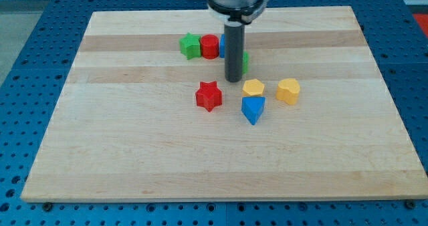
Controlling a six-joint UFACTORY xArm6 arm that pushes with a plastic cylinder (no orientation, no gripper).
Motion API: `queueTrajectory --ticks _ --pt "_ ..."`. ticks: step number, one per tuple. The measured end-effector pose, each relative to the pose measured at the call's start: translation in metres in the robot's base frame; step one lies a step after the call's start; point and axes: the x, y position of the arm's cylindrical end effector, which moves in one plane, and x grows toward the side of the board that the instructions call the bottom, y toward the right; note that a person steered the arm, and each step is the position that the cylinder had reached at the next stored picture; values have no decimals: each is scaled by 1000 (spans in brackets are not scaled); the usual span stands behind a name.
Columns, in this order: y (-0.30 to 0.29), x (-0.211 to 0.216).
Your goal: Place the green circle to the right of the blue cube
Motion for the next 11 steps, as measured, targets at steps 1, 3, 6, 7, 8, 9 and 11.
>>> queueTrajectory --ticks 1,3,6,7,8,9,11 --pt "3 3" --pt "-34 0" --pt "-6 -14" --pt "8 -14" --pt "17 -14" --pt "28 -14" --pt "28 -26"
